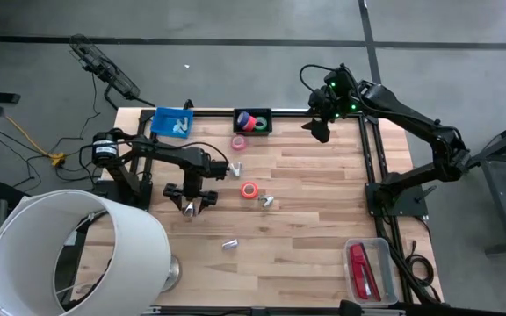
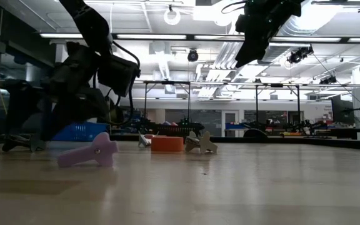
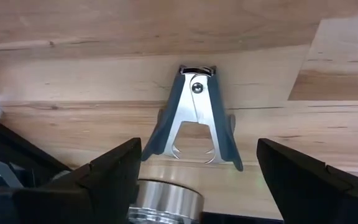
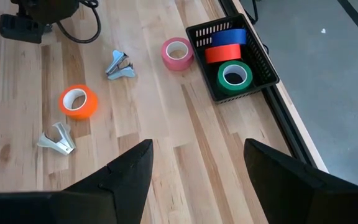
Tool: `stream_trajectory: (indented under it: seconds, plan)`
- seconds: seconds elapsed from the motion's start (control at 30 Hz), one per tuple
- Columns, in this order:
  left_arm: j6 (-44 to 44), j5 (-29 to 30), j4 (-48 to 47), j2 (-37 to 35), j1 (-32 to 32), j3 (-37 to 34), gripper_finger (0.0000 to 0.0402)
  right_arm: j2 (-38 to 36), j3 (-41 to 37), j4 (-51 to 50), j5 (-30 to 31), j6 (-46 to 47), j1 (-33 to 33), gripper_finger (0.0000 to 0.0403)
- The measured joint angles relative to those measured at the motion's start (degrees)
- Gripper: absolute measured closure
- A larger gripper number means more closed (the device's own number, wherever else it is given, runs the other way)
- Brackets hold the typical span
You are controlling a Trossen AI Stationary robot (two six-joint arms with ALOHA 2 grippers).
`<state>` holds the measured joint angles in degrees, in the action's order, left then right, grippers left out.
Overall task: Pick and place Stapler, Stapler remover, tape
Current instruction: Put the black staple remover into the blue bin
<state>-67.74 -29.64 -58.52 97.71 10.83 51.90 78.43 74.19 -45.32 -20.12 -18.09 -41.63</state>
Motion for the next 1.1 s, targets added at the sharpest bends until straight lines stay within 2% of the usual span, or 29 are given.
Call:
stream_trajectory:
  seconds: [0.3,0.57,1.1]
  plan:
    - [-0.35,1.15,-0.02,0.00,0.02,-0.10,0.0101,0.00,0.00,-0.10,-0.01,-0.06,-0.01,0.0160]
    - [-1.55,-1.87,1.97,0.00,0.00,-4.18,0.0167,0.00,0.00,-0.44,0.00,-0.20,0.00,0.0160]
    - [1.29,-1.76,3.15,-0.09,0.02,-4.24,0.0283,0.00,0.00,-0.37,-0.01,-0.28,-0.02,0.0160]
